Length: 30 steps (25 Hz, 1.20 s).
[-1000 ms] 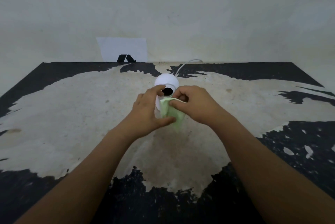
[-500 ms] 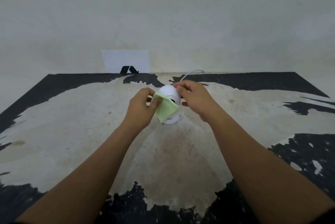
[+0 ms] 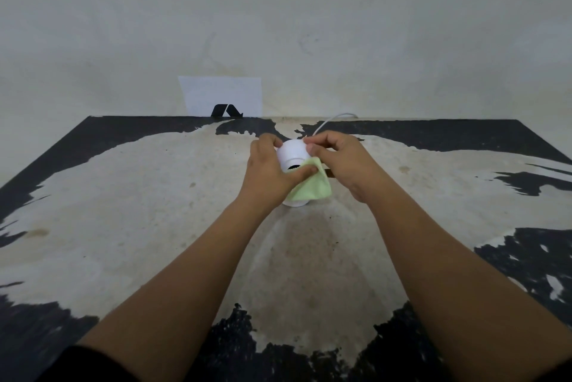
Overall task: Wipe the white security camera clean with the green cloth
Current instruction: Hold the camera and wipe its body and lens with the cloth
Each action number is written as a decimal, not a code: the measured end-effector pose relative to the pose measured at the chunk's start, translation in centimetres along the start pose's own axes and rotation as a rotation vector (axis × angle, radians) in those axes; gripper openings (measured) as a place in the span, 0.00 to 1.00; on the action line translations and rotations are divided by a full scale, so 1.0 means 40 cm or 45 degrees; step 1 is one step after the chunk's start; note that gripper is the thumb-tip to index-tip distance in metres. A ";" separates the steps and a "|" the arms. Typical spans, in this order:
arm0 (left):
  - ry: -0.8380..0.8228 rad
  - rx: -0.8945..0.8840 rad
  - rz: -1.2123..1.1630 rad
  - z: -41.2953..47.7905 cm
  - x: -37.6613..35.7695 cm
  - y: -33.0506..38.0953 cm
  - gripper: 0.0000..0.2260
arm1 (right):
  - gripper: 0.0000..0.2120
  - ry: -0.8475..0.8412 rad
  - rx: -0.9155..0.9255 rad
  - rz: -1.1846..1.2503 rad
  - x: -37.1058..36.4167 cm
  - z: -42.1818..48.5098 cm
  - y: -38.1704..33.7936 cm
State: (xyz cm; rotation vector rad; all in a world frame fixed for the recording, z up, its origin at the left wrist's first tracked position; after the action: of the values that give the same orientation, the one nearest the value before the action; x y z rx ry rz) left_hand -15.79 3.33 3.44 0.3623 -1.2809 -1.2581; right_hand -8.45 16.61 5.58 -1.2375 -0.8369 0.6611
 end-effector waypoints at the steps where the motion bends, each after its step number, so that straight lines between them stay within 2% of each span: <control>1: -0.033 -0.012 0.010 -0.004 -0.002 -0.007 0.31 | 0.07 -0.015 -0.010 0.006 0.001 0.000 -0.001; 4: -0.111 -0.017 -0.066 -0.019 0.007 -0.029 0.31 | 0.06 -0.025 0.006 -0.029 0.003 0.002 -0.001; 10: -0.271 0.132 -0.276 -0.002 0.069 -0.067 0.18 | 0.06 -0.032 -0.025 -0.021 0.005 0.007 0.003; 15: -0.205 0.151 -0.266 -0.004 0.065 -0.056 0.11 | 0.06 -0.029 -0.036 -0.001 0.005 0.008 0.006; 19: -0.113 0.190 -0.210 -0.009 0.038 -0.029 0.16 | 0.06 -0.035 -0.023 -0.010 0.004 0.009 0.009; 26: -0.002 0.121 -0.043 -0.018 -0.009 -0.009 0.32 | 0.08 -0.058 0.000 0.014 0.006 0.011 0.014; 30: -0.024 0.077 -0.067 -0.029 -0.003 -0.023 0.33 | 0.08 -0.047 0.004 -0.033 0.007 0.007 0.014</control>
State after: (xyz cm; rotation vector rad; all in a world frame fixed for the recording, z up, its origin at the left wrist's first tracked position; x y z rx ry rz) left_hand -15.21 2.61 2.27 0.4308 -1.3349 -1.2716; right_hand -8.54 17.12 5.12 -1.2127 -0.8808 0.6654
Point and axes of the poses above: each hand's wrist, its own z-axis towards the middle knuckle, its own x-axis out of the back of the hand, y = z × x, the point moved 2 cm from there along z, towards the middle knuckle, and after that the axes turned 4 degrees about y, right-handed, at the moved point
